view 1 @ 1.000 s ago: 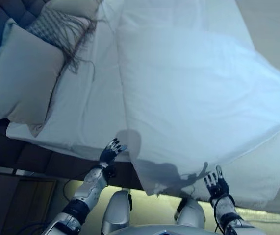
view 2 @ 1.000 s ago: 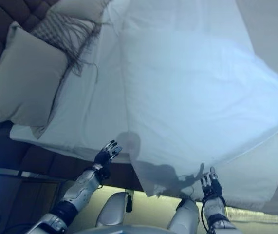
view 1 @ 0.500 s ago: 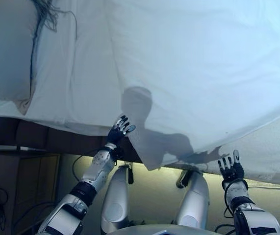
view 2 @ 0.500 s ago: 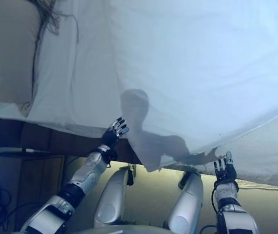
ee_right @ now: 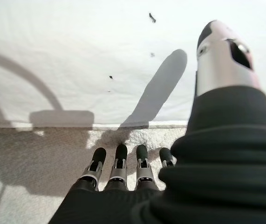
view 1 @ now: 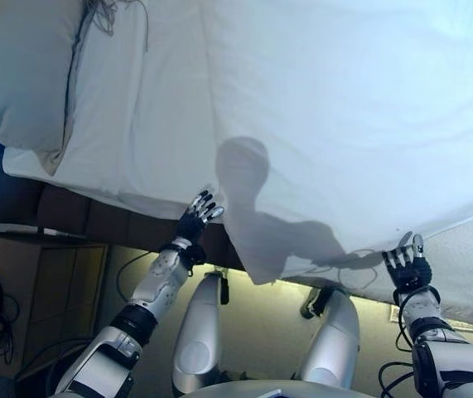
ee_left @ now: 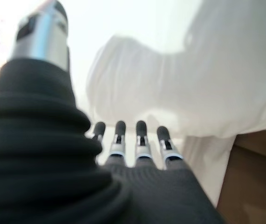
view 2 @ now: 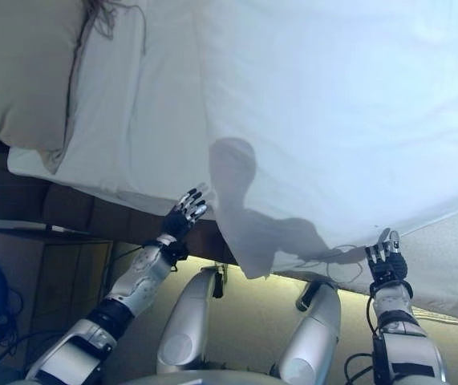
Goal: Make the bed neatly
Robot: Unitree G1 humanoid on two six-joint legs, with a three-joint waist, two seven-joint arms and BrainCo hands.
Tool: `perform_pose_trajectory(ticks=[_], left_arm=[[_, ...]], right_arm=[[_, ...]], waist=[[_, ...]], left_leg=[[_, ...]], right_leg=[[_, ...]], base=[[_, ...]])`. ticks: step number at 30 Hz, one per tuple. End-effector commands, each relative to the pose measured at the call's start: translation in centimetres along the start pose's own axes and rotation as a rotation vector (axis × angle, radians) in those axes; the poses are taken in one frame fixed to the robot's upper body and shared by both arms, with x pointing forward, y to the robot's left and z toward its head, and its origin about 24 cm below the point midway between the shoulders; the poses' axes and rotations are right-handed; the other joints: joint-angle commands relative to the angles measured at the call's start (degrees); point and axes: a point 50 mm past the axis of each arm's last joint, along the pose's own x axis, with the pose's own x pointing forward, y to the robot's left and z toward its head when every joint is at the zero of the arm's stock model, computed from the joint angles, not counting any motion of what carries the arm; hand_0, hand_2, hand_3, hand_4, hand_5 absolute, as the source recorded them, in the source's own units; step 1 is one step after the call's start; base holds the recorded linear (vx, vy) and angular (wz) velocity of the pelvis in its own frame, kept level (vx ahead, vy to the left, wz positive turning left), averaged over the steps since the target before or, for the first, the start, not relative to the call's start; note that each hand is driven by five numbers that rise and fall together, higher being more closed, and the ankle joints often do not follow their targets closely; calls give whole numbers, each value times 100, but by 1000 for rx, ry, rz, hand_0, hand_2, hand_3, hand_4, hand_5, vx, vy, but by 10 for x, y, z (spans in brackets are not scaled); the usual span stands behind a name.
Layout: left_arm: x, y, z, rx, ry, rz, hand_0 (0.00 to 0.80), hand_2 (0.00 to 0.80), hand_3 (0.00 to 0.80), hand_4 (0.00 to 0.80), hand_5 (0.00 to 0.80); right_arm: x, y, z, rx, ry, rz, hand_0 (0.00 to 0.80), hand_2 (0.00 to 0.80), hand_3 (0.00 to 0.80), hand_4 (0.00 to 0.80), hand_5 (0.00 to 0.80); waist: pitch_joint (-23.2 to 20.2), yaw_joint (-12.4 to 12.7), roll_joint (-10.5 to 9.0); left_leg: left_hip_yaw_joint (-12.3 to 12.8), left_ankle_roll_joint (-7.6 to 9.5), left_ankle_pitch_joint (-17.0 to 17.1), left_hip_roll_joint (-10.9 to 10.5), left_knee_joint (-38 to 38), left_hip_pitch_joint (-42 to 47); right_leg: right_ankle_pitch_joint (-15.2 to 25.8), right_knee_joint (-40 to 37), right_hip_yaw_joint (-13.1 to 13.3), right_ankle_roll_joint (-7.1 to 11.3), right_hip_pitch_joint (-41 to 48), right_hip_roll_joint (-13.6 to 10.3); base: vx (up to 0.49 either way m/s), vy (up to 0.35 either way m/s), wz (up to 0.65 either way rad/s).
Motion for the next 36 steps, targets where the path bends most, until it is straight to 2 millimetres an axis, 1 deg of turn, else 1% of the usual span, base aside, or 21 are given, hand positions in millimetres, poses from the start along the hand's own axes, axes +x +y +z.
perform_pose_trajectory(ticks=[1, 4, 7, 8, 12, 17, 21, 24, 29, 36], left_arm=[[-5, -4, 10, -22, -47, -58, 0, 0, 0, 0, 0], [-6, -3, 6, -14, -34, -55, 0, 0, 0, 0, 0], [-7, 0, 3, -3, -24, -43, 0, 0, 0, 0, 0], [-7, 0, 2, 0, -23, -41, 0, 0, 0, 0, 0], [-7, -1, 0, 8, -22, -42, 0, 0, 0, 0, 0], [-6, -6, -1, 7, -31, -46, 0, 0, 0, 0, 0], [-2, -10, 1, 4, -34, -51, 0, 0, 0, 0, 0], [-2, -10, 2, 7, -32, -55, 0, 0, 0, 0, 0], [-2, -7, 3, 28, -17, -58, 0, 0, 0, 0, 0], [-4, 4, 0, 40, 5, -45, 0, 0, 0, 0, 0]], right_arm=[[0, -3, 33, -1, -73, 11, 0, 0, 0, 0, 0], [-2, -9, 29, 32, -60, 5, 0, 0, 0, 0, 0], [-4, -15, 17, 46, -30, -25, 0, 0, 0, 0, 0], [-5, -17, 15, 54, -21, -37, 0, 0, 0, 0, 0], [-11, -31, 1, 72, 31, -126, 0, 0, 0, 0, 0], [-16, -40, -8, 109, 43, -158, 0, 0, 0, 0, 0], [-15, -38, -5, 124, 25, -138, 0, 0, 0, 0, 0], [-13, -35, 1, 130, 2, -107, 0, 0, 0, 0, 0], [-9, -27, 10, 126, -27, -86, 0, 0, 0, 0, 0], [-3, -13, 17, 194, -24, -36, 0, 0, 0, 0, 0]], waist=[[-285, 253, 15], [-333, 280, -47], [-342, 290, -88], [-318, 275, -104], [-297, 239, -81], [-268, 174, -45], [-279, 125, -49], [-295, 132, -87], [-333, 193, -141], [-386, 256, -164]], left_leg=[[-148, 179, -475, 265, 381, -43], [-133, 156, -511, 297, 351, 78], [-142, 148, -563, 340, 392, 141], [-95, 188, -431, 331, 379, 102], [-74, 204, -428, 354, 330, 153], [-21, 196, -410, 402, 268, 197], [22, 173, -422, 440, 287, 228], [41, 164, -447, 469, 309, 265], [32, 147, -447, 501, 325, 287], [12, 148, -422, 510, 349, 257]], right_leg=[[2027, -2000, 272, 830, 538, -407], [2047, -2063, 245, 839, 655, -429], [2039, -1993, 266, 852, 668, -446], [2153, -2016, 229, 772, 621, -473], [2138, -1950, 284, 779, 540, -452], [2140, -1956, 324, 786, 496, -426], [2152, -1936, 346, 795, 492, -443], [2144, -1915, 323, 807, 521, -464], [2152, -1867, 275, 839, 529, -478], [2170, -1735, 234, 853, 435, -477]], base=[[122, -31, 14], [94, -41, 12], [38, -44, 20], [-48, -21, 13], [-43, -1, 4], [-42, 21, 0], [-8, 6, 0], [10, -11, -4], [23, -32, 1], [11, -11, 4]])
